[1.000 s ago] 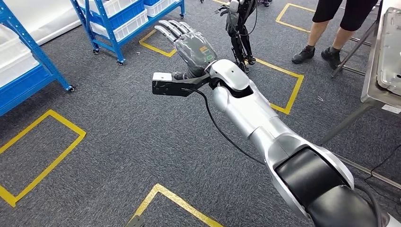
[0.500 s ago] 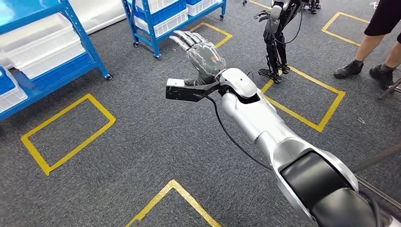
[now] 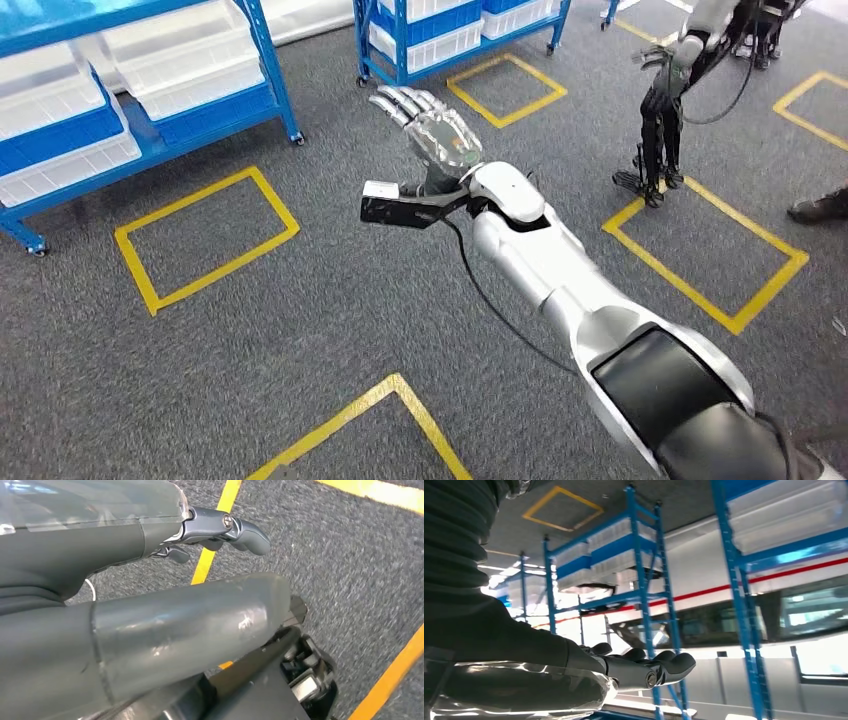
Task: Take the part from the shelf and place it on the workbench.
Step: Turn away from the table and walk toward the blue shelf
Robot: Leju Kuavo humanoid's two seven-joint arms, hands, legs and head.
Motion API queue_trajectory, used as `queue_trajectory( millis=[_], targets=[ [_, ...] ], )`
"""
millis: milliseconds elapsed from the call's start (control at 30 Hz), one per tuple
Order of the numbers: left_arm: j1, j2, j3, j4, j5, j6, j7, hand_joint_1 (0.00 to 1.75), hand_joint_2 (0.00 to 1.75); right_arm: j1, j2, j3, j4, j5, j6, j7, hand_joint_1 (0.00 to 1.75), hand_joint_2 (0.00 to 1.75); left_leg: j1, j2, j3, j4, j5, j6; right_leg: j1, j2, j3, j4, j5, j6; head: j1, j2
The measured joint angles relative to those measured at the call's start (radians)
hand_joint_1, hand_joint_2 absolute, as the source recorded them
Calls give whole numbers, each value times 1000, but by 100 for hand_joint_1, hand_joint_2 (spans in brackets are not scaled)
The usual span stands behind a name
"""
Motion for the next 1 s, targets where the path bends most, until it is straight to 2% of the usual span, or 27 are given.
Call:
queue_trajectory(
  millis=[33,67,100,133,167,200,233,300,367,433,467,500,567,600,633,667,700,733,800,833,867,933,967,1000],
  targets=[
    [-2,0,0,0,0,0,0,0,0,0,-2,0,2,0,-1,0,0,175,1,-11,0,-1,1,4,-2,31,-25,55,-30,2,0,0],
    [-4,0,0,0,0,0,-1,0,0,2,-4,0,4,0,-2,-1,0,175,1,-23,0,-1,2,8,-2,51,-59,122,-61,3,0,0],
    [-5,0,0,0,0,0,-1,0,0,5,-7,0,6,0,-2,-1,0,175,1,-36,0,0,2,10,-2,60,-92,184,-84,3,1,0],
    [-6,0,0,0,0,0,-1,0,0,9,-9,0,9,0,-3,-1,0,175,0,-52,-1,1,2,11,-2,63,-117,224,-90,2,1,0],
    [-5,0,0,0,0,0,-1,0,0,13,-11,0,12,0,-3,-1,0,175,0,-68,-1,2,2,11,-2,64,-125,228,-75,-1,1,0],
    [-5,1,0,0,0,0,-1,0,0,14,-12,-1,15,1,-3,-1,0,175,0,-83,-1,4,2,10,-2,68,-115,194,-43,-4,1,0],
    [-4,1,0,0,-1,0,-2,0,0,14,-14,-1,16,1,-4,-1,0,175,0,-98,-1,7,1,9,-3,78,-93,136,-2,-8,1,0],
    [-7,2,0,0,-1,0,-2,0,0,13,-16,-1,19,2,-5,-1,0,175,-2,-123,-5,14,-2,2,-6,121,-42,17,50,-15,0,0],
    [-11,2,0,0,-2,-1,-2,0,0,13,-17,-2,22,3,-5,-1,0,175,1,-145,-13,16,-1,-10,-4,142,-22,-30,57,-18,0,0],
    [-11,6,0,0,-3,-1,-2,0,0,14,-16,-2,26,5,-6,-1,0,175,6,-161,-17,12,2,-23,-4,119,-18,-38,61,-26,1,0],
    [-9,7,1,0,-5,-1,-2,0,0,14,-16,-2,29,5,-7,-2,0,175,4,-146,-22,20,-5,-28,-6,106,-14,-44,63,-32,-1,0],
    [-8,9,1,0,-7,-2,-2,0,0,15,-16,-2,32,5,-9,-3,0,175,2,-121,-34,45,-21,-33,-9,94,-11,-50,66,-37,-2,0],
    [-10,9,1,0,-11,-2,-2,0,0,18,-17,-2,42,5,-15,-8,0,175,0,-54,-85,156,-81,-40,-7,70,-7,-55,67,-44,-5,0],
    [-11,9,1,0,-12,-2,-2,0,0,22,-18,-2,49,5,-18,-9,0,175,1,-38,-116,221,-109,-43,-5,58,-7,-54,66,-46,-5,0],
    [-11,9,1,0,-15,-2,-2,0,0,27,-19,-3,57,5,-21,-10,0,175,2,-30,-139,271,-124,-45,-3,45,-8,-53,65,-46,-5,0],
    [-10,10,1,0,-16,-2,-1,0,0,32,-21,-3,64,5,-23,-11,0,175,2,-26,-144,285,-121,-46,-2,31,-8,-52,63,-46,-5,0],
    [-8,11,1,0,-17,-2,-1,0,0,35,-21,-3,69,5,-25,-12,0,175,2,-23,-129,258,-101,-44,-1,19,-7,-50,60,-46,-5,0],
    [-7,12,1,0,-18,-2,-1,0,0,37,-22,-3,73,5,-26,-13,0,175,0,-13,-95,197,-69,-41,0,7,-6,-47,57,-44,-5,0],
    [-9,15,1,0,-18,-2,-1,0,0,36,-23,-4,77,5,-27,-13,0,175,-9,28,-21,63,-26,-27,5,-14,-3,-44,51,-38,-5,0],
    [-10,15,1,0,-19,-2,-1,0,0,36,-24,-6,79,5,-28,-13,0,175,-14,41,-1,24,-17,-20,7,-24,-1,-44,48,-34,-5,0],
    [-11,16,1,0,-19,-2,-1,0,0,35,-24,-8,80,5,-28,-13,0,175,-18,46,5,10,-18,-15,10,-32,1,-45,47,-30,-5,0],
    [-10,16,1,0,-21,-3,-1,0,0,35,-25,-14,85,6,-26,-3,0,175,-16,21,5,7,-13,-5,12,-50,6,-48,44,-21,-5,0],
    [-8,16,1,0,-21,-3,-1,0,0,33,-27,-17,88,10,-23,11,0,175,-14,10,7,3,-11,0,10,-45,9,-46,40,-15,-5,0],
    [-7,15,1,0,-22,-3,-1,0,0,29,-29,-20,95,18,-14,34,0,175,-10,-1,10,-1,-7,5,8,-24,4,-29,26,-10,-4,0]
  ],
)
